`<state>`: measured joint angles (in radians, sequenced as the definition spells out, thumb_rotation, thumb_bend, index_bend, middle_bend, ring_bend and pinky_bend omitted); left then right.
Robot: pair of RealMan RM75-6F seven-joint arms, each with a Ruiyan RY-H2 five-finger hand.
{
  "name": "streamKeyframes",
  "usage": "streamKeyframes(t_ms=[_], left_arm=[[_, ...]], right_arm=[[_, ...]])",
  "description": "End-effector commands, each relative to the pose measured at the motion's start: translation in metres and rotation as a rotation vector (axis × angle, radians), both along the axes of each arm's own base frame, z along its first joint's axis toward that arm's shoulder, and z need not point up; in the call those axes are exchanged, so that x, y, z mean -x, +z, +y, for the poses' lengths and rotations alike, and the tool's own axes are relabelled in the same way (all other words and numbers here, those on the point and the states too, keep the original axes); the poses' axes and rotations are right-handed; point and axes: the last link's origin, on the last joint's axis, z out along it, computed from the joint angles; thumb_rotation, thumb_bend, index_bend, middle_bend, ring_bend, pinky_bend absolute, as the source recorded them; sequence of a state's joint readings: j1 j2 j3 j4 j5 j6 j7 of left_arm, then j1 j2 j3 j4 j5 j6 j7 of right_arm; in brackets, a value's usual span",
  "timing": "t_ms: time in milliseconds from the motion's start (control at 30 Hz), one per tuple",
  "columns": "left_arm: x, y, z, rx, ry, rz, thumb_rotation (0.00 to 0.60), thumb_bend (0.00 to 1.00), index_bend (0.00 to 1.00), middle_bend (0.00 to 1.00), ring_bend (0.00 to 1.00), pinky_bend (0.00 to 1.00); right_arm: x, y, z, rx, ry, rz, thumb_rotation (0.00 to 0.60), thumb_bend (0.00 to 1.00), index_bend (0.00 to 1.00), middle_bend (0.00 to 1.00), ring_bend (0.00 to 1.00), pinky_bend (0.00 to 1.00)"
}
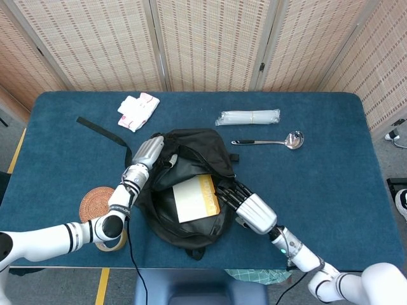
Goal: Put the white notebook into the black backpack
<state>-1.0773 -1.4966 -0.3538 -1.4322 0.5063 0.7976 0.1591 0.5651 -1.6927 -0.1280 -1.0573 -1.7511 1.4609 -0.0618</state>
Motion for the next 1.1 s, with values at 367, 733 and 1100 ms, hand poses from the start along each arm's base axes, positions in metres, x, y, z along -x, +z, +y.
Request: streamKeyframes(t_ms=[367,733,1100], left_arm=[[0.007,0.002,-0.029,0.079,-0.078,0.064,0.6,0.47,0.24,0.12,0.06,0.0],[0.034,0.028,-0.049,0.022,-0.075,0.053,0.6,0.45,0.22,0.11,0.05,0.0],[0.112,0.065,-0.088,-0.196,-0.1,0.225,0.6,0.47,0.27,0.11,0.07,0.0]], right_arm=[[0.047,0.085,0.043,0.137,-0.035,-0.016,0.6,0.18,0.11,0.21,0.29,0.22],[0.063,0.122,0.033,0.26,-0.134,-0.028,0.6,0.18,0.11,0.22,0.3,0.24],[0.088,0.157,0.029,0.159,-0.373,-0.025,0.6,0.39,0.03,0.04,0.13,0.11]])
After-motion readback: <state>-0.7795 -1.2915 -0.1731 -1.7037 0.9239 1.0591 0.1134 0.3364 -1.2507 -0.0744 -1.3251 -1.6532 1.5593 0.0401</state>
